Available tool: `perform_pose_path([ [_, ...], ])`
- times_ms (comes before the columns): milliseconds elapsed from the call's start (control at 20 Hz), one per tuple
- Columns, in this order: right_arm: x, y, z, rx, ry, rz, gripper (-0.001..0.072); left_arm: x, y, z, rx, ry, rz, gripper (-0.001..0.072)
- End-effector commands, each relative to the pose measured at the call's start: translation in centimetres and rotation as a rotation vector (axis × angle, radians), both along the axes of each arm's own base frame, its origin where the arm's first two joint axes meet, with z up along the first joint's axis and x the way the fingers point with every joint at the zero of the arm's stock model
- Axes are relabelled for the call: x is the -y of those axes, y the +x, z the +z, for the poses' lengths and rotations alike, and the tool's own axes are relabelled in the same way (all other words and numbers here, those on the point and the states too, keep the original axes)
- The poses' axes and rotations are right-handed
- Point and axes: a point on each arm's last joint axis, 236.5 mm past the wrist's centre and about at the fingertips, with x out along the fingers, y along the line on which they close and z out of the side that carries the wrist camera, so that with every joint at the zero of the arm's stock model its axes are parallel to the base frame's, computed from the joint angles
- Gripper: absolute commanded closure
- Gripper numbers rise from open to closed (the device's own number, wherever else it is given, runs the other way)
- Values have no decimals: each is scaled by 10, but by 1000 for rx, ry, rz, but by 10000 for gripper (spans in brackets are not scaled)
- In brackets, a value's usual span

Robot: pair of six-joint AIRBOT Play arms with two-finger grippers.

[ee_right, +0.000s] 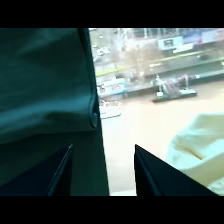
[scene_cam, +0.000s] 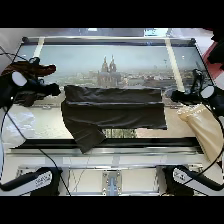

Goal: Fold the shirts.

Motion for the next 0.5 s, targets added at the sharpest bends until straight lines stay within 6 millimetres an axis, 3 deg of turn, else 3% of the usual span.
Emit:
perform_pose_path([
  [0,22,-33,22,28,-17,-88,259,13,-81,-35,-92,-92,83,209],
  [100,17,-42,21,41,24,-109,260,53,-126,-68,-177,-278,124,210],
  [200,7,-44,21,53,64,-107,260,90,-152,-87,-250,-481,191,210],
  [450,-10,-36,31,106,121,-69,261,94,-185,-128,-367,-524,322,212],
])
